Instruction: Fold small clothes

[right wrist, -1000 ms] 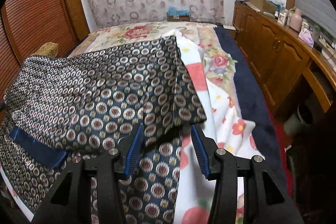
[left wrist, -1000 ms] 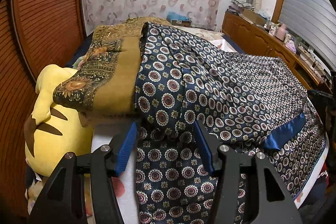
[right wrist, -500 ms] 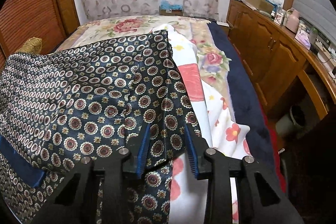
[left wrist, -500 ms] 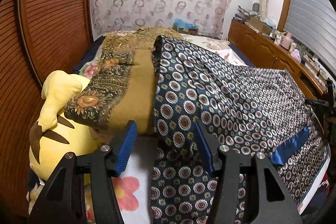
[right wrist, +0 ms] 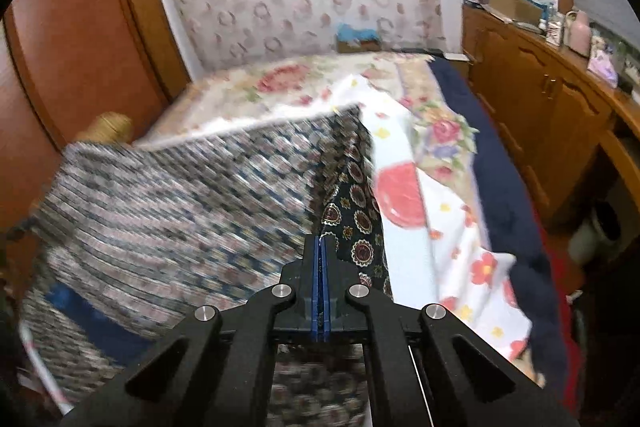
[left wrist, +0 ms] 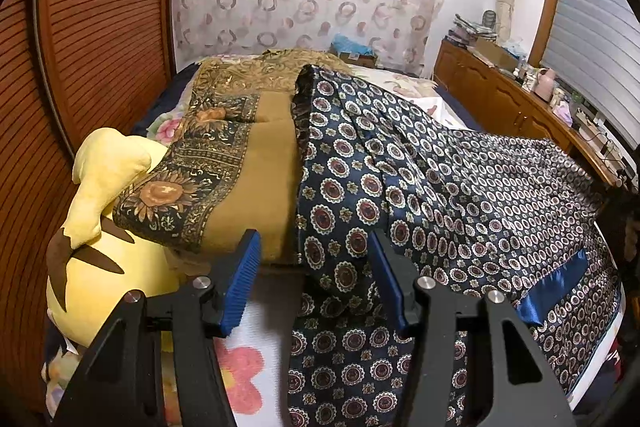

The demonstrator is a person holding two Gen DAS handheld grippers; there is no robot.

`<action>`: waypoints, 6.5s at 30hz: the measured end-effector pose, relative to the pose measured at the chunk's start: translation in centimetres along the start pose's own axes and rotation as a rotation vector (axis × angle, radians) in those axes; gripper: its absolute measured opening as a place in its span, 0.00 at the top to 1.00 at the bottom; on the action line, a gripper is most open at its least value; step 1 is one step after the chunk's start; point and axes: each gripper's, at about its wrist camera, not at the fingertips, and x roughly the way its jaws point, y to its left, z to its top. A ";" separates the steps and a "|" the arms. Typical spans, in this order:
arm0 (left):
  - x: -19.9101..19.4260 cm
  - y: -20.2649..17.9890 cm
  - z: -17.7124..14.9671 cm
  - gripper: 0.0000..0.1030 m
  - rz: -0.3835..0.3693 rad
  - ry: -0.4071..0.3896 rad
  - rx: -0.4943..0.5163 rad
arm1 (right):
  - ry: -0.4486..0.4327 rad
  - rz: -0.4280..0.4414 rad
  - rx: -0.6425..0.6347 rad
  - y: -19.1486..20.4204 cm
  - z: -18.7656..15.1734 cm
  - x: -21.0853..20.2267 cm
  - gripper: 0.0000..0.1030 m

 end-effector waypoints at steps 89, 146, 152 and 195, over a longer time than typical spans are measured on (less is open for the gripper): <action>-6.8 -1.6 -10.7 0.46 0.036 0.064 0.003 | 0.048 0.012 -0.196 10.3 -11.5 -8.6 0.47; -9.4 -13.4 -2.4 0.95 -0.304 -0.165 0.100 | 0.033 -0.023 -0.186 9.6 -13.3 -7.3 0.40; -9.0 -20.2 0.6 0.95 -0.418 -0.190 0.207 | 0.006 -0.040 -0.174 8.7 -12.8 -8.5 0.40; -5.1 -18.5 -5.1 0.42 -0.302 0.035 0.239 | 0.132 0.095 -0.428 18.8 -8.6 -1.3 0.40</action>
